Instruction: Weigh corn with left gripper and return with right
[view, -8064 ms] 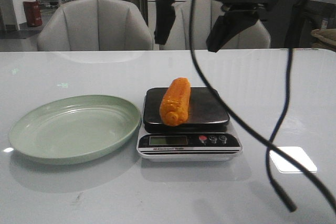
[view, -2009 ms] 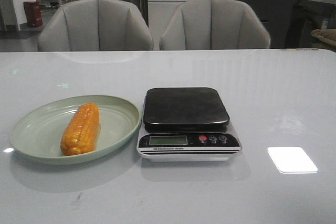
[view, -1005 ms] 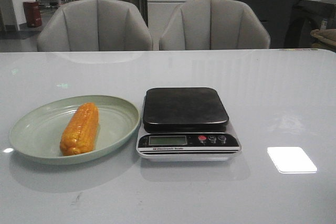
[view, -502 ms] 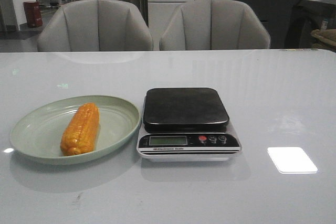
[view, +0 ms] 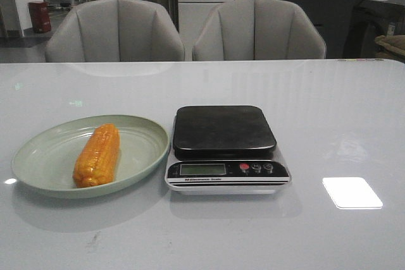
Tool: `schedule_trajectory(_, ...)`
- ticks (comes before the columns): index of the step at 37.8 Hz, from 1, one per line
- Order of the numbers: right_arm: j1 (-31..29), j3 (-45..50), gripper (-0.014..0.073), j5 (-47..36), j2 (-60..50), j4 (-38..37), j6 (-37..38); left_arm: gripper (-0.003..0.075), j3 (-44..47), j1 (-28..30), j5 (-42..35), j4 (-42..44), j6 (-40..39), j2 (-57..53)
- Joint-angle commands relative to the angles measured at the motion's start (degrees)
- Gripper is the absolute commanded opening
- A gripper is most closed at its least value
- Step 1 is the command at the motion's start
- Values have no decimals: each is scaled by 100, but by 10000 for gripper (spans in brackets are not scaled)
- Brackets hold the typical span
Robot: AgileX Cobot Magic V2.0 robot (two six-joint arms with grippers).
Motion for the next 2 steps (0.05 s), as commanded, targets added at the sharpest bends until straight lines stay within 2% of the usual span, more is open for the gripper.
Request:
schedule_trajectory(1,-40,63,185,-366,-111,-50,-43,121,175,-5,-449,-5,-71,-106)
schedule_trajectory(2,-40,63,185,-366,-111,-50,-43,121,175,-5,-449,-5,-71,-106)
